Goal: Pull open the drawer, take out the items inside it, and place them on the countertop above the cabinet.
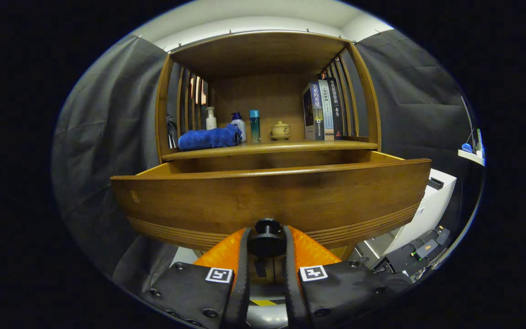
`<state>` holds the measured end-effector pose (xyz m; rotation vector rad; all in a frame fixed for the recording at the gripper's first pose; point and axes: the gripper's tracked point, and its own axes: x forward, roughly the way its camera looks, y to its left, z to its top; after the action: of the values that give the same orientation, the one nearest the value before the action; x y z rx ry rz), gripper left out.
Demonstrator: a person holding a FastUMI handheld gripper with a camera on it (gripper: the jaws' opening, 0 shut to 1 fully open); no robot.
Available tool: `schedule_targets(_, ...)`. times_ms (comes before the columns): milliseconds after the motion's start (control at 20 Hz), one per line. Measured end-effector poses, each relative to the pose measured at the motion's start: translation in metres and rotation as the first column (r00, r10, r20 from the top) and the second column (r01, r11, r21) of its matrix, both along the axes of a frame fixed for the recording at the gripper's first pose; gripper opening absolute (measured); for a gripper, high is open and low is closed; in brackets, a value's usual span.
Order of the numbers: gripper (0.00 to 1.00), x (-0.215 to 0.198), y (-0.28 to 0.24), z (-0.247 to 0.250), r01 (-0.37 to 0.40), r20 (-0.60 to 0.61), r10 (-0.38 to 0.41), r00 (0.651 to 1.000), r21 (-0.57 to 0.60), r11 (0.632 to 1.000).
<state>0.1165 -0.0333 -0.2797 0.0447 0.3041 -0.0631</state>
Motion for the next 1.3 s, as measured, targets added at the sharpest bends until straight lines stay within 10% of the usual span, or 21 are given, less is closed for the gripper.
schedule_targets(700,0.34,-0.032,0.012,-0.002,-0.02,-0.044,0.019,0.999,-0.023,1.0)
schedule_targets(1300,0.89,-0.042,0.028,0.039,-0.093,0.051,0.096,0.994,-0.053,0.994)
